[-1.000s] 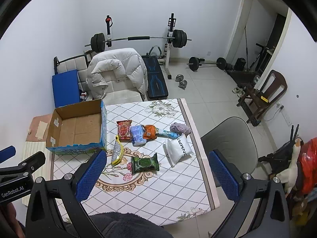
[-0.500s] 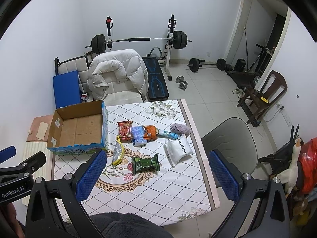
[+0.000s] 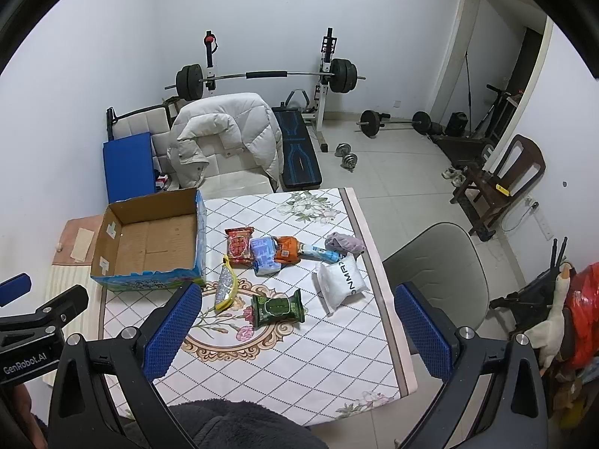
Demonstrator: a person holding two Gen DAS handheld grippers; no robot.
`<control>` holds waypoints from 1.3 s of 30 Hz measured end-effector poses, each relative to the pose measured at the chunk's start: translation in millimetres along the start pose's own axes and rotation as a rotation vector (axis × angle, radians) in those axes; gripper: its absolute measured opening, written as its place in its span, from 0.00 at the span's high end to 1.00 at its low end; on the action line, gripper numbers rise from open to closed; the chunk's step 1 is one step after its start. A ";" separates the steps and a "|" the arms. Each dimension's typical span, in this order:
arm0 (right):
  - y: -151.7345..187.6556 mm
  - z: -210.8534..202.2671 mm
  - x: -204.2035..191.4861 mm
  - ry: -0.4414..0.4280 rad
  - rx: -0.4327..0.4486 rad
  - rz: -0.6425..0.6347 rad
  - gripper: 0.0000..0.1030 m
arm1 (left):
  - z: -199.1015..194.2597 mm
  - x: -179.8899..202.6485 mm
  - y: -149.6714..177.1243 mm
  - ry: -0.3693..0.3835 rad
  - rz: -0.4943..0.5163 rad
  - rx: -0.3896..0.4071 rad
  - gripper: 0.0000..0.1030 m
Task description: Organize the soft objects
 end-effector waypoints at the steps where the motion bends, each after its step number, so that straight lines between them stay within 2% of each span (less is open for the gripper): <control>1: 1.0 0.5 -1.1 0.001 0.001 0.000 0.00 | -0.2 0.4 -1.1 0.000 0.000 0.000 0.00; 7: 2.7 4.2 -2.0 -0.007 -0.015 0.015 0.00 | 1.7 -0.1 -1.5 0.002 -0.006 -0.007 0.00; 10: 13.7 23.6 -8.1 -0.033 -0.072 0.083 0.00 | 15.1 -10.3 -10.5 -0.034 -0.029 0.025 0.00; 12: 28.3 57.3 -1.9 -0.077 -0.156 0.170 0.00 | 42.9 -23.6 -9.6 -0.086 -0.054 0.010 0.00; 17: 100.7 192.0 3.1 -0.165 -0.501 0.386 0.00 | 149.2 -38.7 25.4 -0.145 -0.083 -0.198 0.00; 20: 153.1 278.7 -8.1 -0.181 -0.691 0.536 0.00 | 195.5 -34.1 42.2 -0.153 -0.055 -0.256 0.00; 24: 204.3 364.2 -18.3 -0.160 -0.831 0.649 0.00 | 244.9 -19.6 51.6 -0.184 0.046 -0.288 0.00; 27: 227.4 405.9 -34.3 -0.151 -0.889 0.708 0.00 | 285.3 -1.0 50.8 -0.123 0.069 -0.323 0.01; 29: 238.2 425.0 -45.1 -0.143 -0.906 0.697 0.04 | 310.9 10.3 51.6 -0.095 0.072 -0.358 0.01; 31: 248.2 434.9 -53.3 -0.122 -0.924 0.624 0.25 | 333.9 19.6 53.0 -0.074 0.062 -0.393 0.01; 32: 251.0 437.0 -57.6 -0.129 -0.925 0.588 0.28 | 348.8 25.1 53.9 -0.059 0.049 -0.415 0.02; 34: 256.4 437.1 -64.0 -0.134 -0.925 0.458 0.40 | 371.2 36.2 57.0 -0.033 0.038 -0.447 0.04; 38: 267.8 432.6 -64.9 -0.097 -0.920 0.117 0.45 | 408.5 54.8 69.2 -0.006 0.036 -0.516 0.04; 39: 269.3 432.8 -64.2 -0.088 -0.917 0.067 0.45 | 414.6 57.6 71.1 -0.008 0.035 -0.526 0.08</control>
Point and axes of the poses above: each gripper's, at about its wrist camera, not at the fingertips, and z roughly the way its jaws point, x to its right, y to its underside, the point moved 10 cm from there along z, roughly the way its jaws point, and after that the axes turned 3 degrees about x, right-handed, at the moved point
